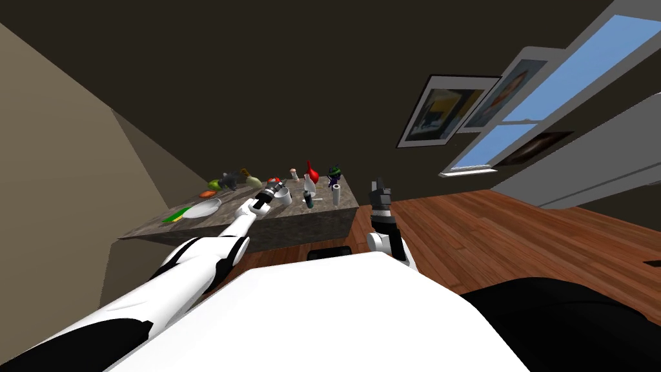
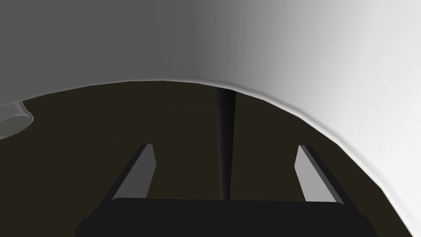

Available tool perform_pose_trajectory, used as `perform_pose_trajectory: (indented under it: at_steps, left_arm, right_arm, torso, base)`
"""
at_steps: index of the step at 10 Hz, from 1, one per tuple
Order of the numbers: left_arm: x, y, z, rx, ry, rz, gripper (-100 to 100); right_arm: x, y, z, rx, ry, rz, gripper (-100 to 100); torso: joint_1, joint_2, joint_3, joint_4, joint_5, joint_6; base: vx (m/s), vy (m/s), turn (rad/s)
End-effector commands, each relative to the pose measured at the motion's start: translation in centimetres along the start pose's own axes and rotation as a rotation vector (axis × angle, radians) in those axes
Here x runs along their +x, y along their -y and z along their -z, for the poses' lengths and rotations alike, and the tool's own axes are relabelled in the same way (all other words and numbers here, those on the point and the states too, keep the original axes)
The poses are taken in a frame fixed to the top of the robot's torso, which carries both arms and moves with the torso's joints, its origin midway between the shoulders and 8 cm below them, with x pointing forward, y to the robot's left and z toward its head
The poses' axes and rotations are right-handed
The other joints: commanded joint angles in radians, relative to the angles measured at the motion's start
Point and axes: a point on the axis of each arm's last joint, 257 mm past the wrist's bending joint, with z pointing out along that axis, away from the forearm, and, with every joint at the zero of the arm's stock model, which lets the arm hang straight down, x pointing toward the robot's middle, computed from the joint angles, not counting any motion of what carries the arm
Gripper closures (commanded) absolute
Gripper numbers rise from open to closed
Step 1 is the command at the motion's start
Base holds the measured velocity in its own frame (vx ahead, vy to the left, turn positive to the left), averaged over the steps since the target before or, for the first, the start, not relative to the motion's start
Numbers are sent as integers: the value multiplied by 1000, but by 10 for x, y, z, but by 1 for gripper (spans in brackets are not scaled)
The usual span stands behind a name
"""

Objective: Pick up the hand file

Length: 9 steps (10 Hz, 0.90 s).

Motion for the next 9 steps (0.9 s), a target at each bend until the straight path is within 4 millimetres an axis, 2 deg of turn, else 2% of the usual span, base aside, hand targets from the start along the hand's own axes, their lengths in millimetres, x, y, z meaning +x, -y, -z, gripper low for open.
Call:
perform_pose_trajectory:
  at_steps: [1,2,6,7,8,9]
  left_arm:
    - [0,0,0,0,0,0,-100]
    - [0,0,0,0,-1,0,100]
    - [0,0,0,-1,-1,0,100]
    - [0,0,0,-1,-1,0,0]
    - [17,-7,10,-37,-31,17,100]
    - [23,-7,15,-38,-37,17,100]
  right_arm:
    - [0,0,0,0,0,0,0]
    - [0,0,0,0,0,0,0]
    - [0,0,0,0,0,0,0]
    - [0,0,0,0,0,0,0]
    - [0,0,0,0,0,0,0]
    - [0,0,0,0,0,0,0]
  torso:
    - [0,0,0,0,0,0]
    - [1,0,0,0,0,0]
    - [2,0,0,0,1,0]
    - [2,0,0,0,1,0]
    - [2,0,0,0,1,0]
    - [4,-2,-2,-3,3,4]
  base:
    - [-1,-20,6]
    - [0,0,0]
    - [0,0,0]
    - [0,0,0]
    - [7,39,-200]
    - [10,64,-200]
